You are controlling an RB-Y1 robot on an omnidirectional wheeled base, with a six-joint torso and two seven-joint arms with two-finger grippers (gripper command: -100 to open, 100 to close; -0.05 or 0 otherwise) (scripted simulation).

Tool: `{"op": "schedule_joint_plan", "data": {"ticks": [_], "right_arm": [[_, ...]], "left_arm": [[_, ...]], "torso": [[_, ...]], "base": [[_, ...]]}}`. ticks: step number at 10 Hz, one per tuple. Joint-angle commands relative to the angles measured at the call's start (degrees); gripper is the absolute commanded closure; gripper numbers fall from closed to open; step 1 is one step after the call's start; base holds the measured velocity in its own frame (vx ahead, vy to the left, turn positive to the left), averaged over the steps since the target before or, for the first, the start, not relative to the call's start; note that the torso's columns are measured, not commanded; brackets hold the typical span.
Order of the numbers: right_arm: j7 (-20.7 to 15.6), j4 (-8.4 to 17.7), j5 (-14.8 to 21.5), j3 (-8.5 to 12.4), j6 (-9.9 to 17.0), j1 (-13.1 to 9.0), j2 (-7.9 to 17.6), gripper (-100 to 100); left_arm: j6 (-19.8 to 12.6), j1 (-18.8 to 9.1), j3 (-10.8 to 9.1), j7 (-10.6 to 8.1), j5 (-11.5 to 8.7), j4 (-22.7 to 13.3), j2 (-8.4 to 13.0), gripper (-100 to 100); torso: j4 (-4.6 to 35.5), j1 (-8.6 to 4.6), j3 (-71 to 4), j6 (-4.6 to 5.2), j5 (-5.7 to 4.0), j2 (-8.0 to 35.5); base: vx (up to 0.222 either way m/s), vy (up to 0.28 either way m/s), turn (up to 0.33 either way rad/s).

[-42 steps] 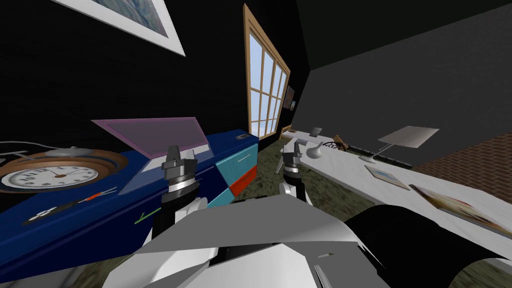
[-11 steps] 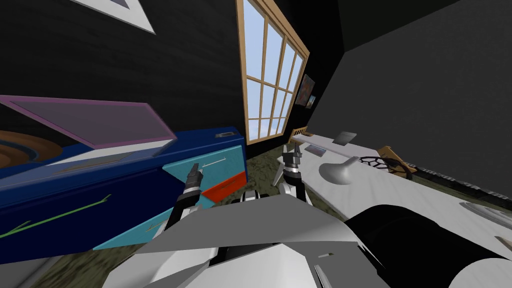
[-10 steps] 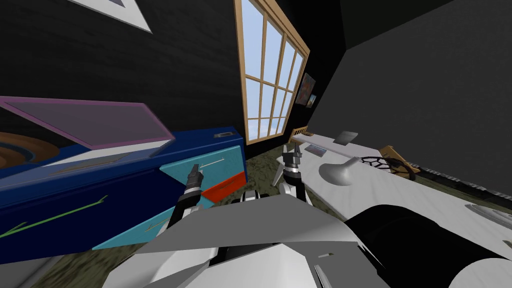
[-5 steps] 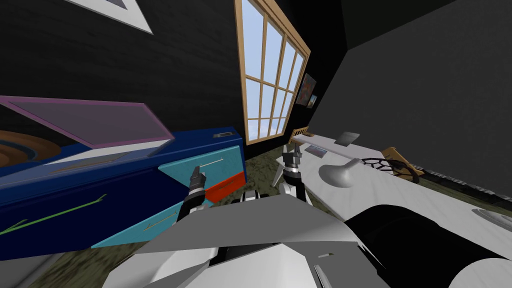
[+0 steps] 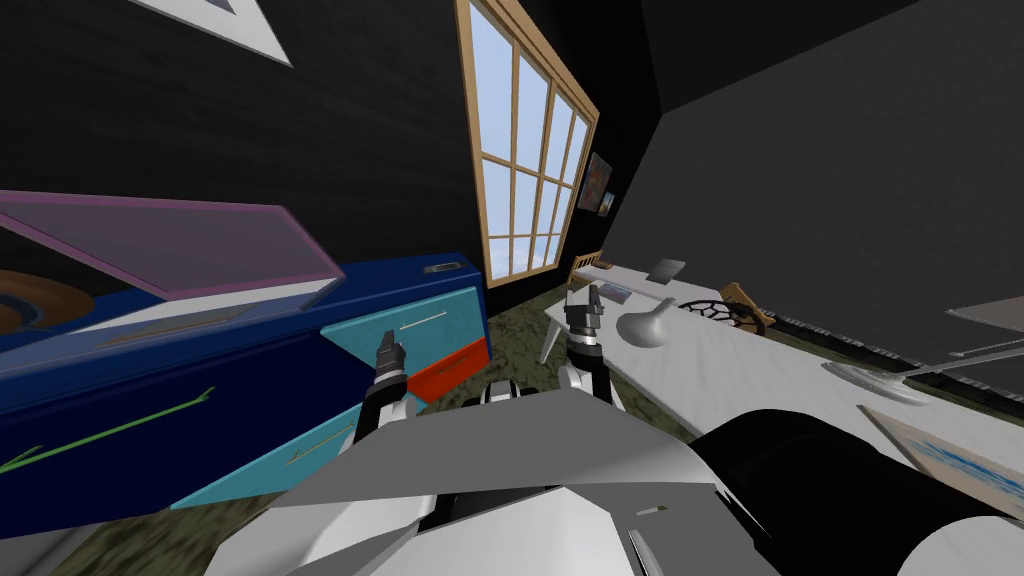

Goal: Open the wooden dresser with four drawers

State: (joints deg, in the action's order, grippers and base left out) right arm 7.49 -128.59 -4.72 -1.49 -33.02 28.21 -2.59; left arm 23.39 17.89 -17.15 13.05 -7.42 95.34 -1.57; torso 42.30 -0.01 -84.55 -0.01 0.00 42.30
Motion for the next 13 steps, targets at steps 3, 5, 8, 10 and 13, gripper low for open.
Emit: {"op": "schedule_joint_plan", "data": {"ticks": [3, 5, 8, 10, 13], "right_arm": [[0.00, -0.01, 0.00, 0.00, 0.00, 0.00, 0.00, 0], [0.00, 0.00, 0.00, 0.00, 0.00, 0.01, 0.00, 0], [0.00, 0.00, 0.00, 0.00, 0.00, 0.01, 0.00, 0], [0.00, 0.00, 0.00, 0.00, 0.00, 0.02, 0.00, 0], [0.00, 0.00, 0.00, 0.00, 0.00, 0.02, 0.00, 0]], "left_arm": [[0.82, -7.45, -4.76, 2.76, 0.01, -5.93, 0.38, -100], [0.82, -9.24, -4.76, 2.76, 0.01, -7.84, 0.38, -100], [1.72, -14.70, -8.50, 5.08, 0.05, -13.12, 0.63, -100], [2.62, -17.23, -11.28, 7.39, 0.09, -15.29, 0.89, -100], [3.53, -22.41, -14.88, 9.70, 0.12, -20.44, 1.15, -100]], "torso": [[-0.03, 0.06, -0.05, 0.05, 0.01, -0.02], [0.02, -0.02, 0.04, -0.01, 0.00, 0.06], [0.02, 0.11, 0.05, -0.02, 0.03, 0.10], [-0.05, -0.08, -0.11, 0.01, -0.02, -0.17], [-0.04, 0.09, -0.10, 0.00, 0.02, -0.16]], "base": [[-0.065, 0.027, -0.128], [-0.047, 0.008, 0.020], [-0.089, 0.031, -0.123], [-0.063, 0.013, -0.116], [-0.106, 0.020, -0.111]]}}
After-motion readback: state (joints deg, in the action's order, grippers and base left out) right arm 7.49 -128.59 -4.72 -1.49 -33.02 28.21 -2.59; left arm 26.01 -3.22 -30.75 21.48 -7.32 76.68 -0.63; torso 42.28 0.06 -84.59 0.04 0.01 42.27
